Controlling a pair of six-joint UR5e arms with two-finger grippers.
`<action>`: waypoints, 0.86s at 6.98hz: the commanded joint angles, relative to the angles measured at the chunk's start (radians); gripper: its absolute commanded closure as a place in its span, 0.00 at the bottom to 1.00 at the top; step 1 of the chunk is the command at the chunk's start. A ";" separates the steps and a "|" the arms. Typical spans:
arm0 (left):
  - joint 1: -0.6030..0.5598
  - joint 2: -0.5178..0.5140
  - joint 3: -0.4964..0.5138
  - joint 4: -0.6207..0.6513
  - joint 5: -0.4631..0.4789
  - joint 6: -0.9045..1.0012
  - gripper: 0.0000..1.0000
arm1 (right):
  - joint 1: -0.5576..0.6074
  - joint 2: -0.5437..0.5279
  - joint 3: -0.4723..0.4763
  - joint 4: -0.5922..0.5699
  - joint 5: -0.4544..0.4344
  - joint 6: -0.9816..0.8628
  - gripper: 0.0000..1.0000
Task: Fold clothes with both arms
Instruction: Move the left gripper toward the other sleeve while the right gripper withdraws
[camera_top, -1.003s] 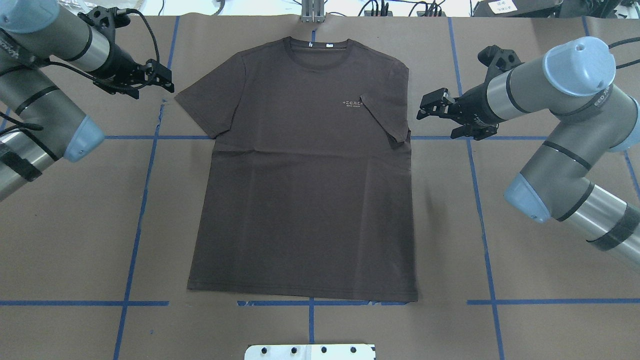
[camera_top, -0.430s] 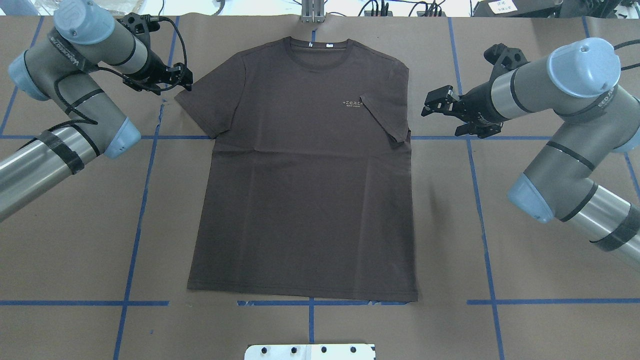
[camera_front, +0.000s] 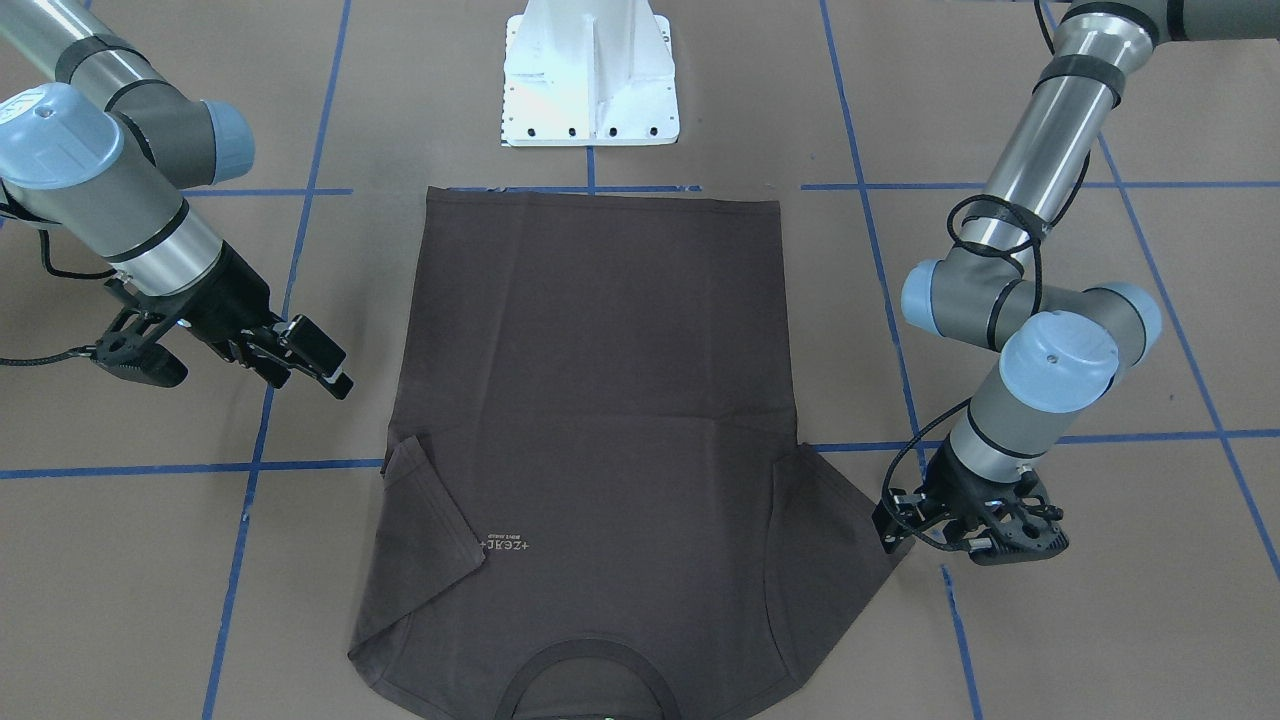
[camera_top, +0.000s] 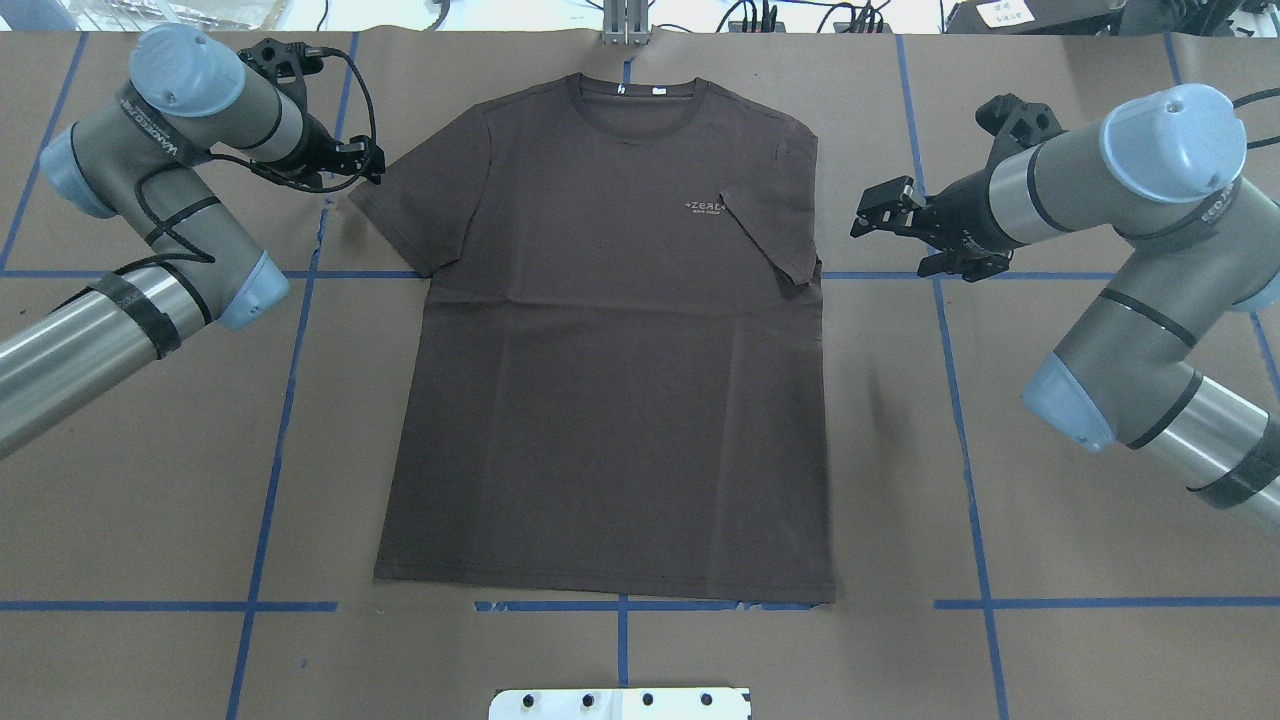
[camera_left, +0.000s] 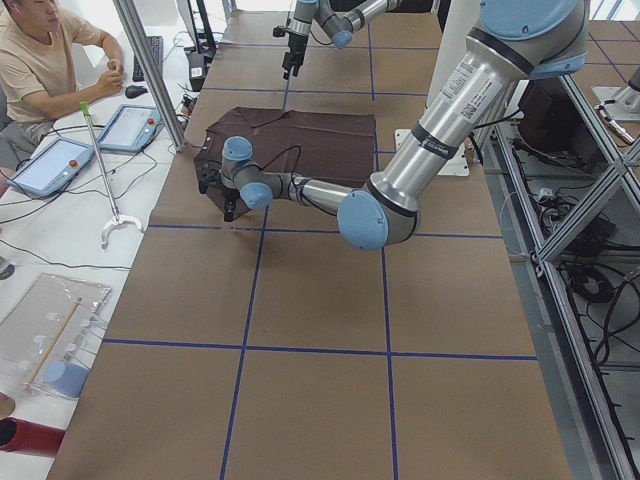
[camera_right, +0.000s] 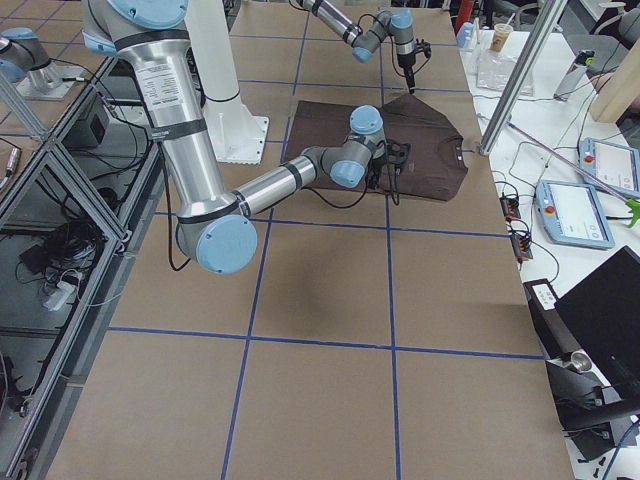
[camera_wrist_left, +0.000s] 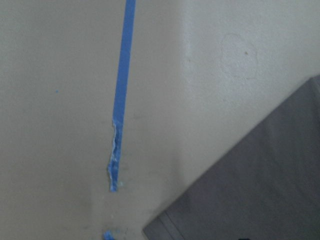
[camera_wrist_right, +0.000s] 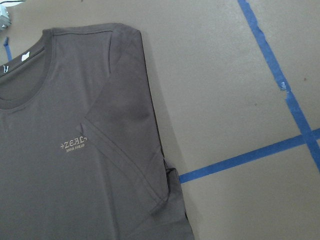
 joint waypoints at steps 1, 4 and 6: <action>0.001 -0.033 0.049 -0.005 0.002 0.001 0.18 | 0.001 -0.009 0.002 0.004 -0.001 0.002 0.00; 0.003 -0.031 0.044 -0.003 0.002 -0.001 0.25 | -0.001 -0.008 0.010 0.004 0.000 0.011 0.00; 0.004 -0.031 0.041 -0.003 0.002 -0.023 0.46 | 0.001 -0.008 0.010 0.004 0.002 0.013 0.00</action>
